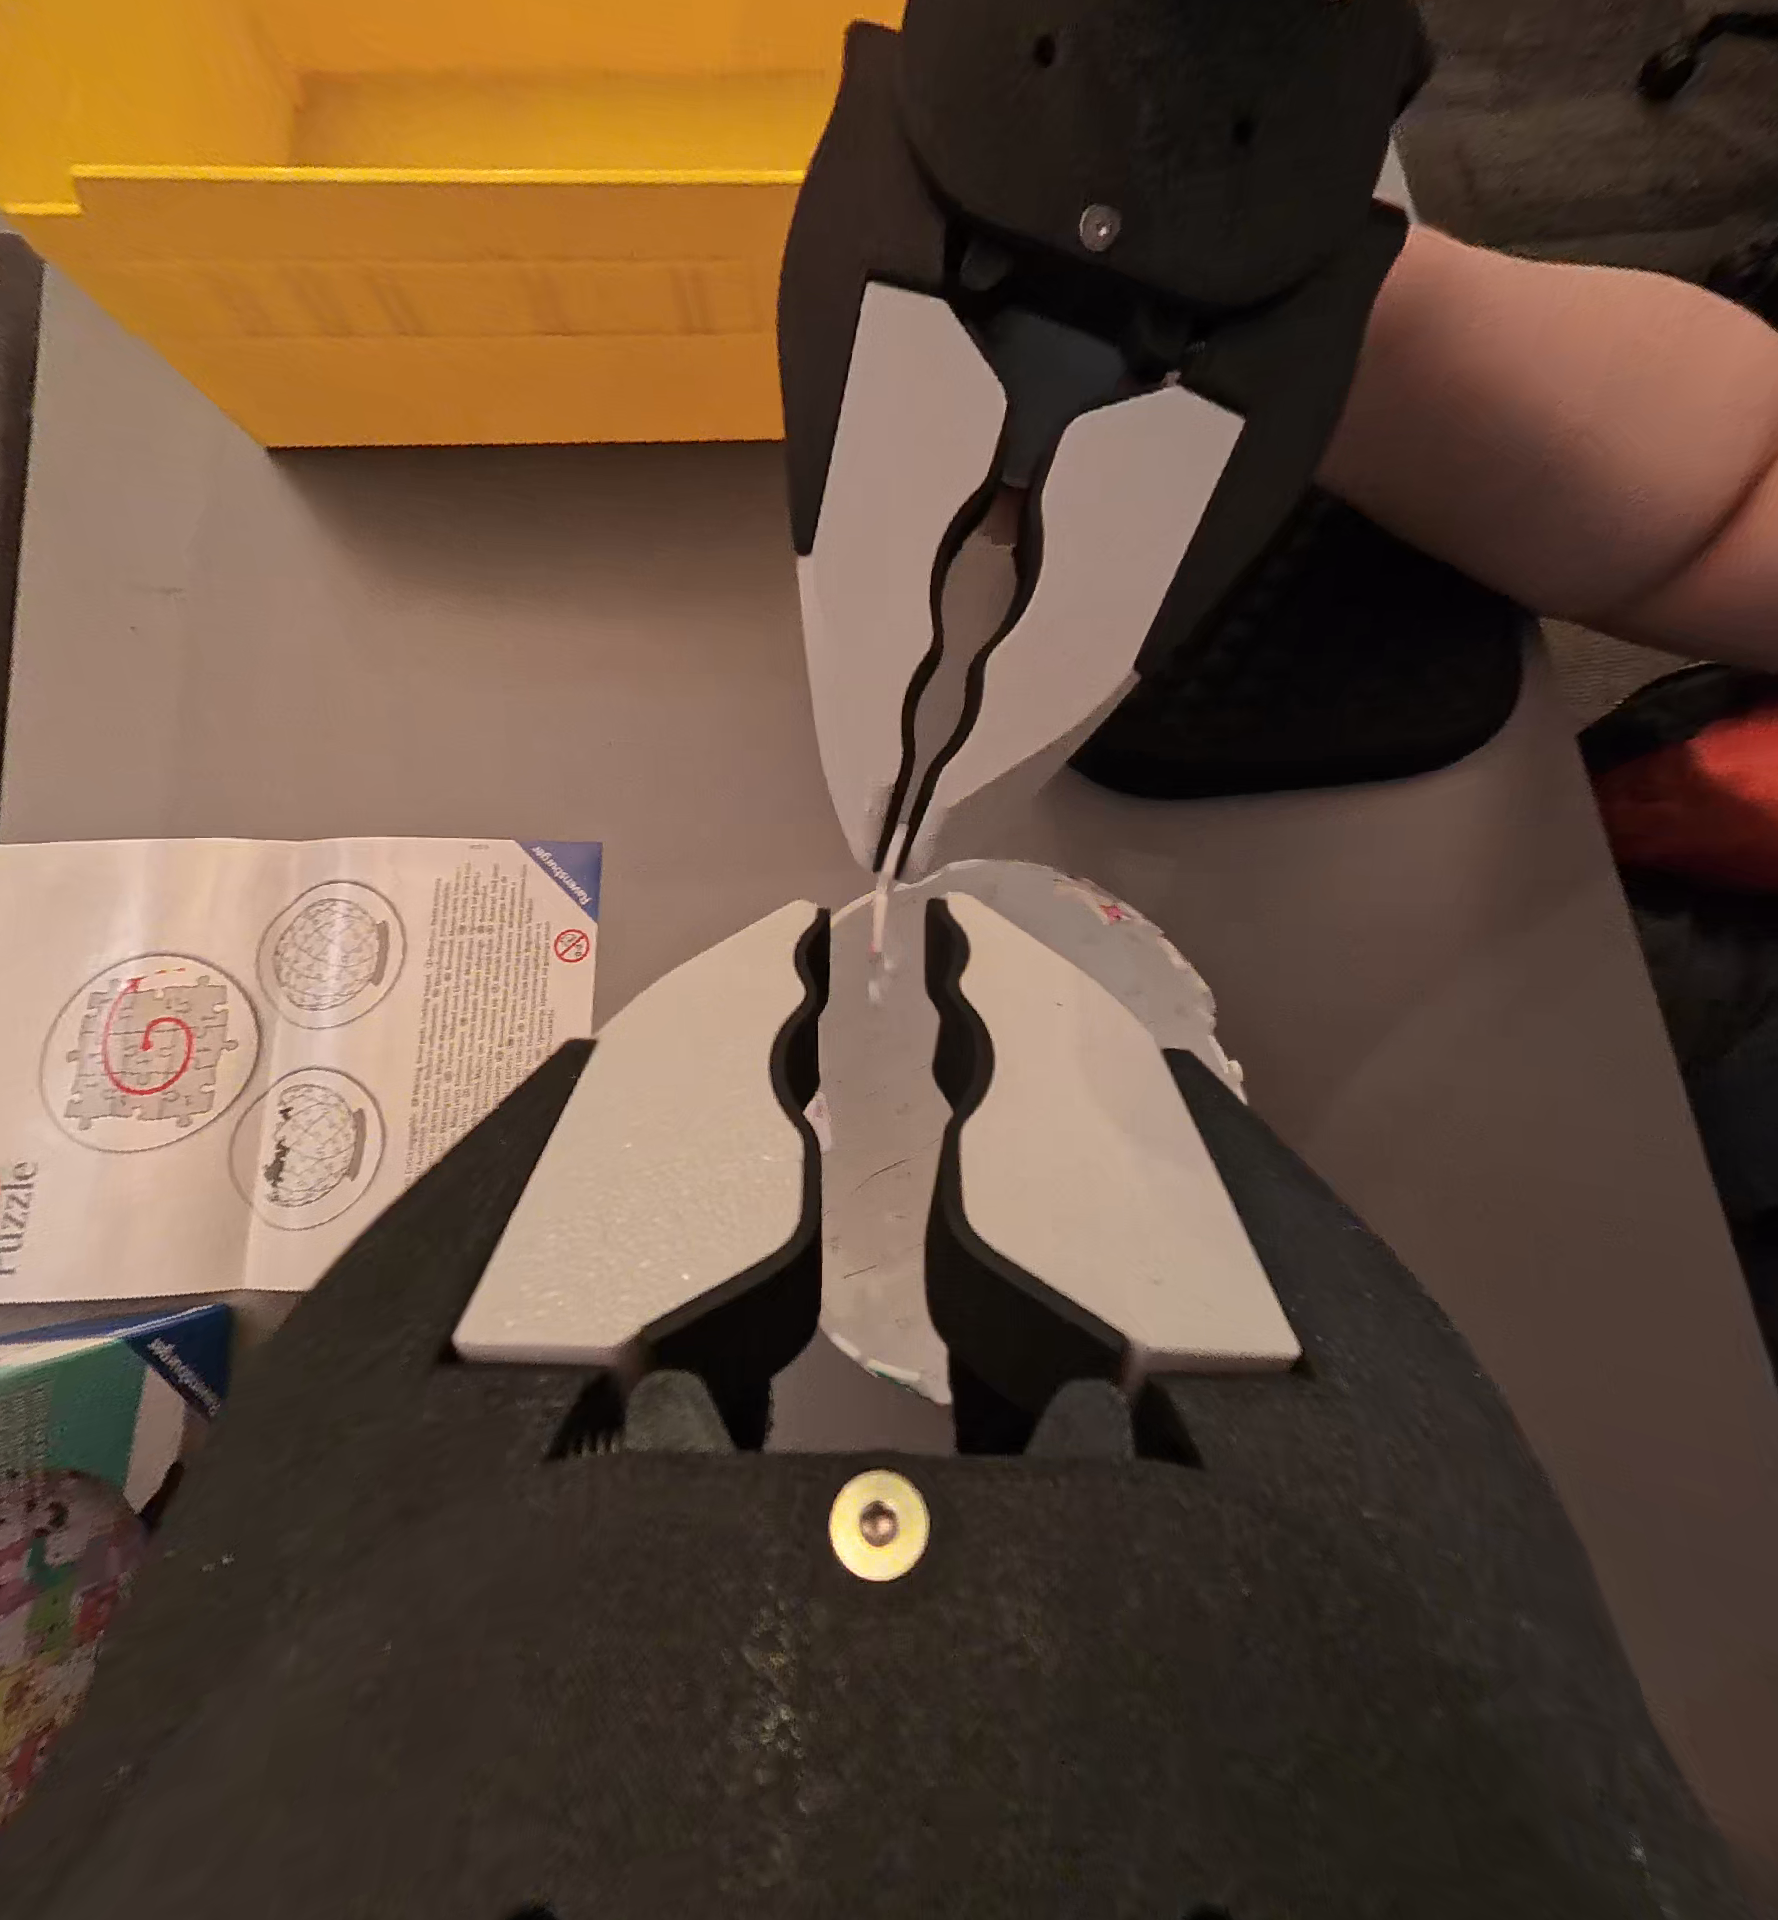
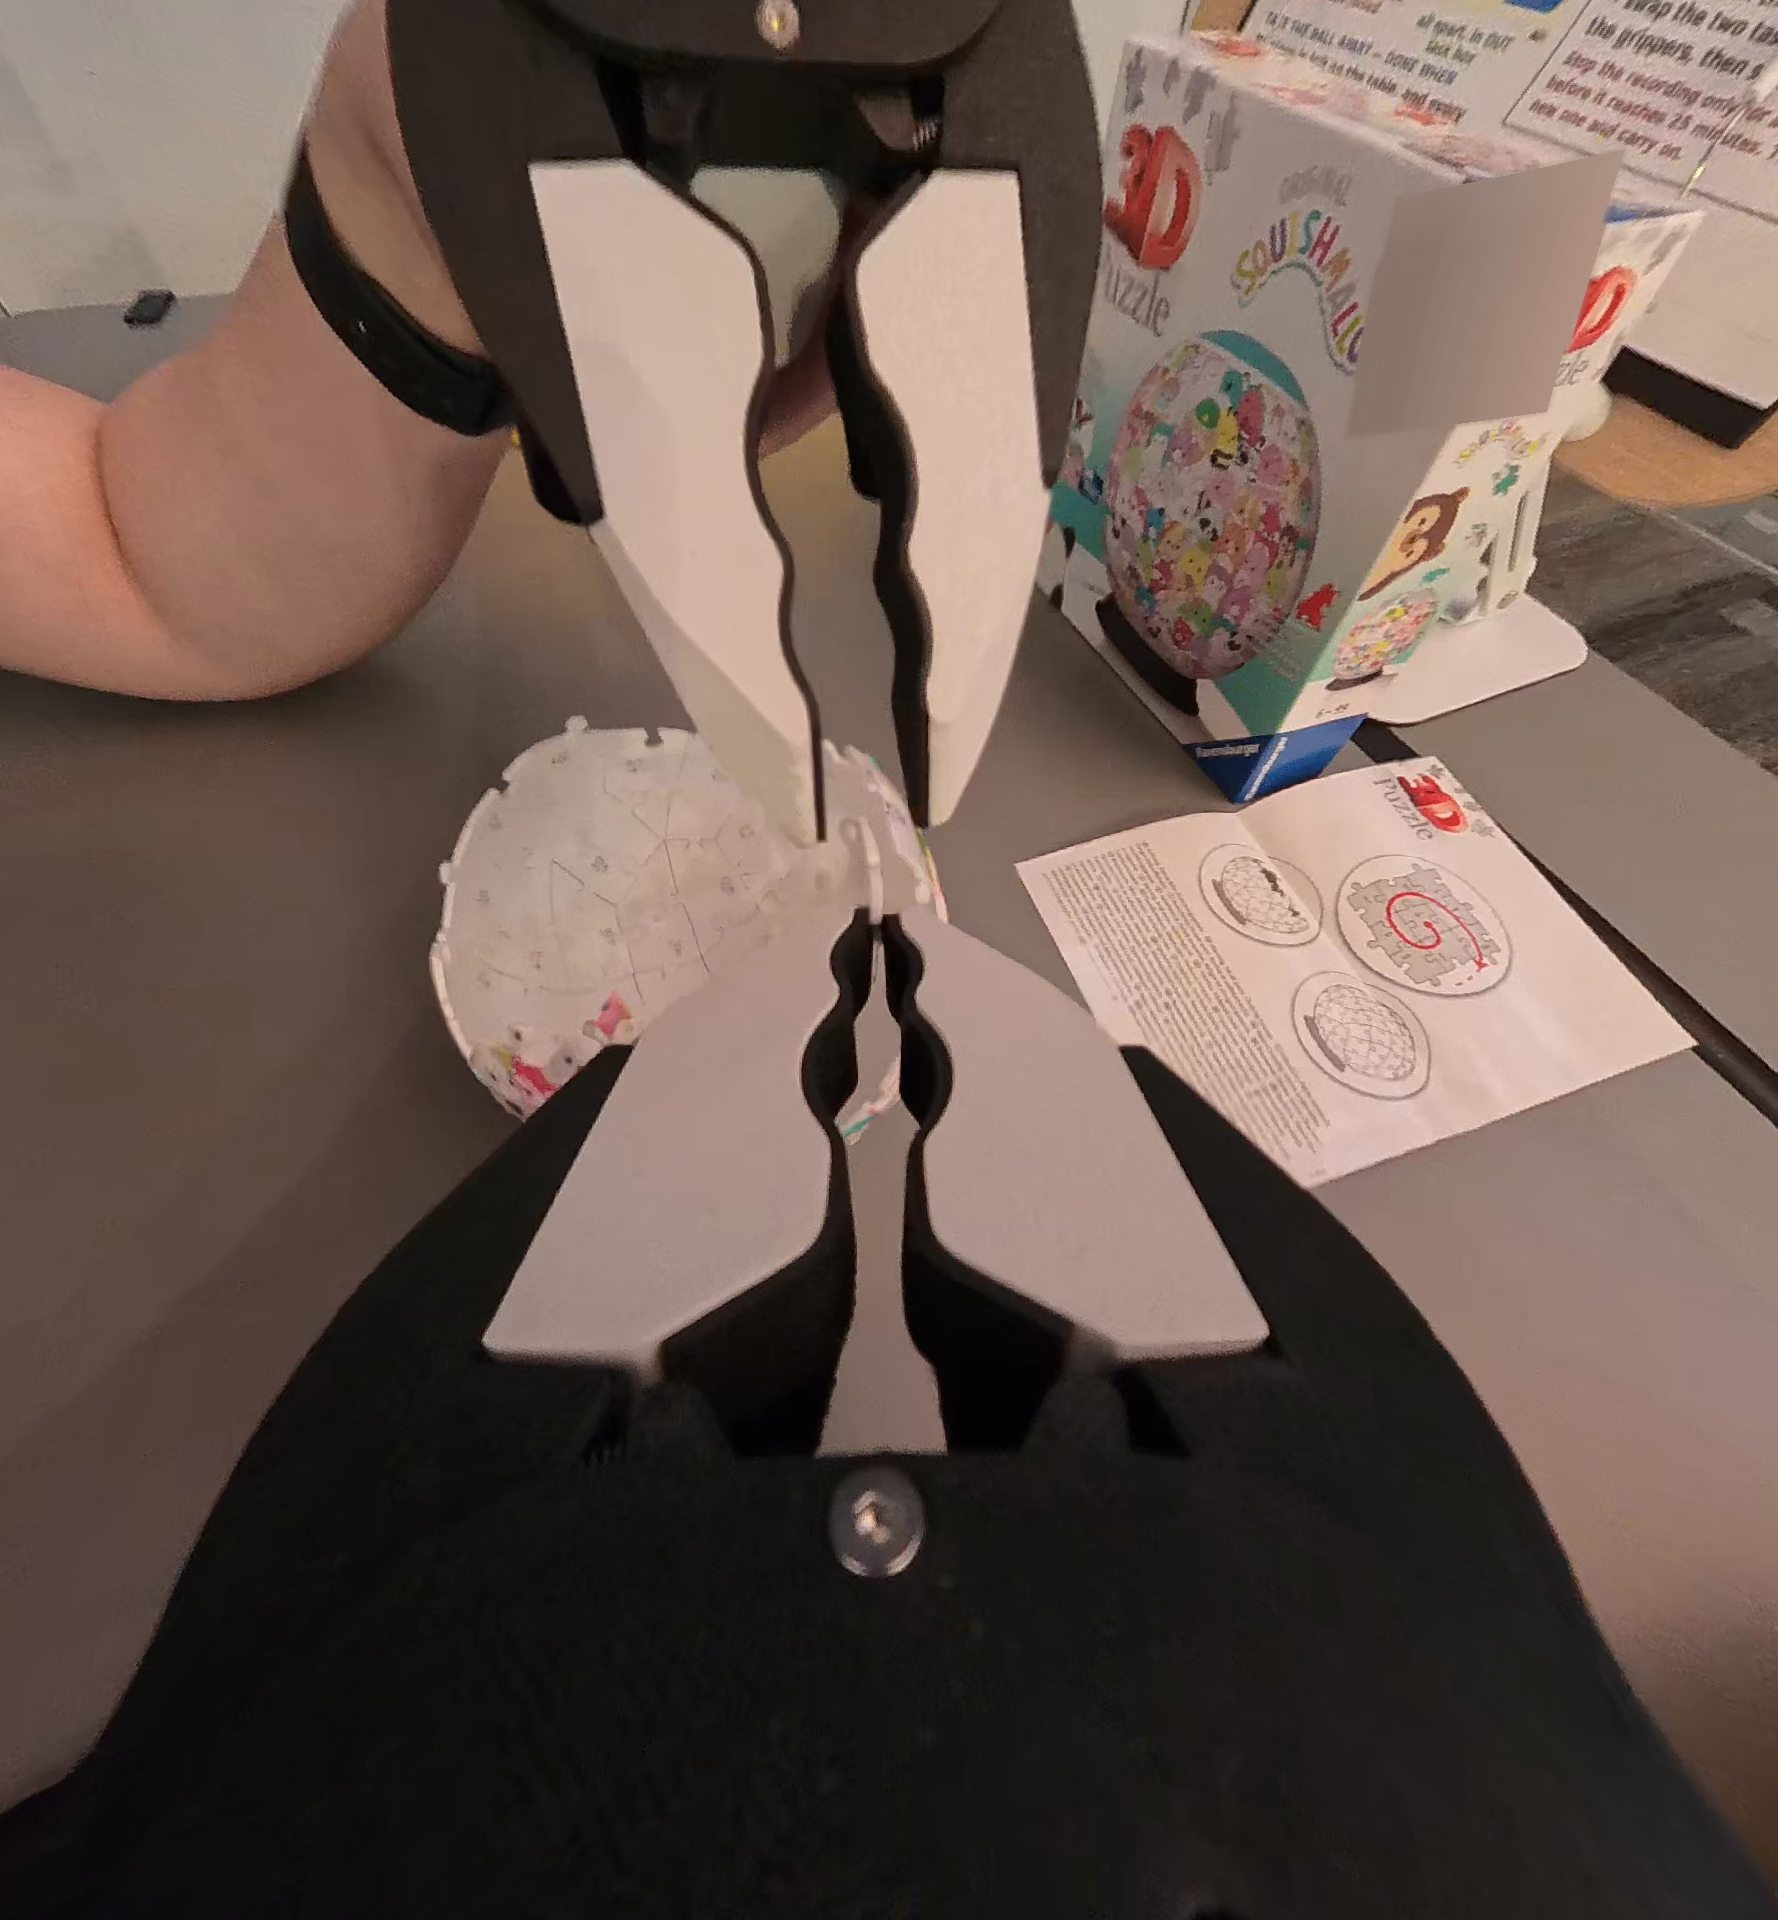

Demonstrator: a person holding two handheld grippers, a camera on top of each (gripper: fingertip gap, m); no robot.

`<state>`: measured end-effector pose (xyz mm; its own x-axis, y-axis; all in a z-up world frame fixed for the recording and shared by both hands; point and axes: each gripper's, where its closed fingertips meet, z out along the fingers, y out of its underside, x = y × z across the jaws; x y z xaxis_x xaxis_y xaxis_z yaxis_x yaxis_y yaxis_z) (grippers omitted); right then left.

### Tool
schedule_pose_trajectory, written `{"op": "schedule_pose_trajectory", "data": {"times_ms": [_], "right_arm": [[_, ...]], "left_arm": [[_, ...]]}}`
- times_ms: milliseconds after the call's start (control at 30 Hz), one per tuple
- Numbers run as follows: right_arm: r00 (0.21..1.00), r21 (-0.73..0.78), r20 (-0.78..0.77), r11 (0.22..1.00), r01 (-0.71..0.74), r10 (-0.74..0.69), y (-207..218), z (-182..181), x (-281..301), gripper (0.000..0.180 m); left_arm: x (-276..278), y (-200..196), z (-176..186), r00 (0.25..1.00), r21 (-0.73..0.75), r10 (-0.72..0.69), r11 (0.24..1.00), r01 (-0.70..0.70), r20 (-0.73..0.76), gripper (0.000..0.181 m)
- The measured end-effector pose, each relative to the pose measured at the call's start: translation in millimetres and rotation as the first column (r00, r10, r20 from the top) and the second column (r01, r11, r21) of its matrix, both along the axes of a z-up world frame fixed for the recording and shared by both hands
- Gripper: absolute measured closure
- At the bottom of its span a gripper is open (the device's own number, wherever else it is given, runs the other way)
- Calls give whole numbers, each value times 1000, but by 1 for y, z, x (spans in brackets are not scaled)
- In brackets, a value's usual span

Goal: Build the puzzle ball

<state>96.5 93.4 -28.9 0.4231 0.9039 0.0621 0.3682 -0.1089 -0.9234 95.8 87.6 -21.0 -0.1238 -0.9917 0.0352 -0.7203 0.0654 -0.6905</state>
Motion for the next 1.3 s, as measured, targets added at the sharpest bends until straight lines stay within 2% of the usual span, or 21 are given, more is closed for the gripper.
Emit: {"op": "schedule_pose_trajectory", "data": {"times_ms": [100, 167, 200, 400, 533, 633, 767, 867, 1067, 1300], "right_arm": [[999, 15, -34, 1000, -21, 21, -4, 8, -1, 177], [1000, 27, -25, 1000, 7, -6, -2, 10, 2, 177], [1000, 27, -22, 1000, 6, -6, -2, 9, 3, 177], [997, 64, -77, 998, -3, 8, 0, 14, 7, 176], [993, 67, -120, 998, 1, 7, 2, 17, 12, 159], [982, 55, -191, 998, -6, 16, 3, 22, 15, 160], [953, -1, -301, 1000, -18, 17, 5, 30, 15, 166], [938, -19, -347, 1000, 1, -7, 7, 35, 16, 170], [894, -86, -446, 992, -91, 43, -1, 42, 11, 172], [890, -79, -455, 994, -74, 30, 0, 44, 9, 177]], "left_arm": [[0, 3, -7, 999, 43, 8, 999, -7, -38, 161], [1, -1, -10, 999, 60, -19, 998, 22, -51, 177], [2, -2, -10, 998, 67, -23, 997, 27, -53, 178], [7, 0, -6, 1000, 62, -9, 998, 10, -13, 179], [11, 4, 15, 994, -2, 41, 999, -41, 104, 179], [12, 5, 29, 979, -66, 50, 997, -37, 197, 179], [12, 2, 31, 972, -164, 54, 986, -16, 227, 179], [12, 2, 31, 970, -188, 58, 982, -13, 236, 179], [12, 4, 35, 962, -200, 66, 980, -12, 264, 179], [15, -2, 33, 963, -213, 45, 977, 13, 266, 179]]}}
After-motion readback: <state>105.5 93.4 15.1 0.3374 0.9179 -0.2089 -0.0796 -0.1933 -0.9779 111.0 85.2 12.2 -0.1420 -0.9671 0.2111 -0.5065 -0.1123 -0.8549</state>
